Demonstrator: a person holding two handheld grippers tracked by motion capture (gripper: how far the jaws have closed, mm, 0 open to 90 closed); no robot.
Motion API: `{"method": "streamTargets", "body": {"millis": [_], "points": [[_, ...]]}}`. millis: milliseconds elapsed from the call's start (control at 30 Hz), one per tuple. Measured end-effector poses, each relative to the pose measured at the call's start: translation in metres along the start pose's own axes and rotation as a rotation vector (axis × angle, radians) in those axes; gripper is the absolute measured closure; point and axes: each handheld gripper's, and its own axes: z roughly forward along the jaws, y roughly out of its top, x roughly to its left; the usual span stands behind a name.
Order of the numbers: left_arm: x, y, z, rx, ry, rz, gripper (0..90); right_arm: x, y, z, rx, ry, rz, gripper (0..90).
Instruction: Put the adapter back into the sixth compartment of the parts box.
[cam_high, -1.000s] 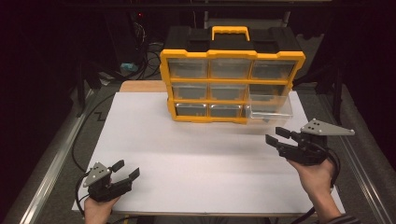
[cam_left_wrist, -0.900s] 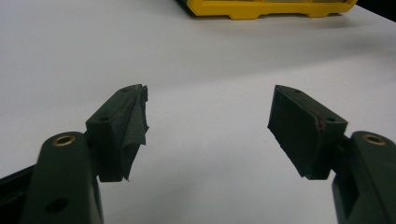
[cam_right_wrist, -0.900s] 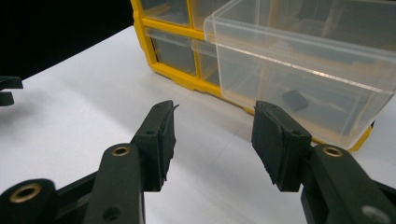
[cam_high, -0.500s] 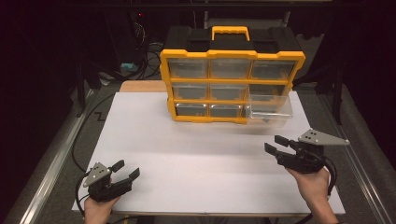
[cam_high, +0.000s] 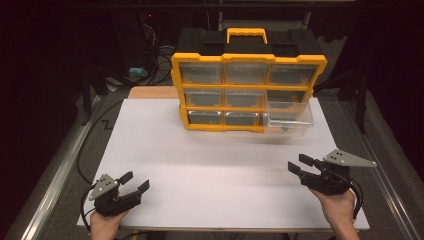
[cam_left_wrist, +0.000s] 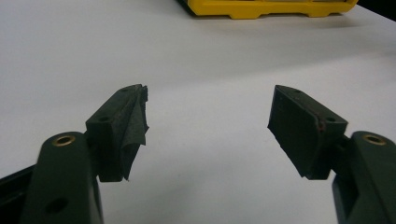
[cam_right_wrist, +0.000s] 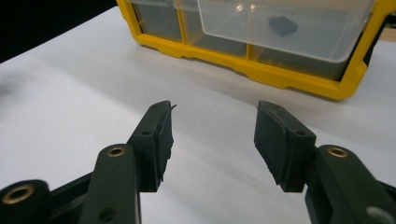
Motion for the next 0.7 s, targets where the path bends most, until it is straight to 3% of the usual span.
{"method": "streamTargets", "body": {"millis": [700], "points": [[0.000, 0.000, 0.000, -0.001, 0.002, -0.005, 28.8, -0.008, -0.031, -0.003, -0.010, -0.036, 0.013, 44.0]]}}
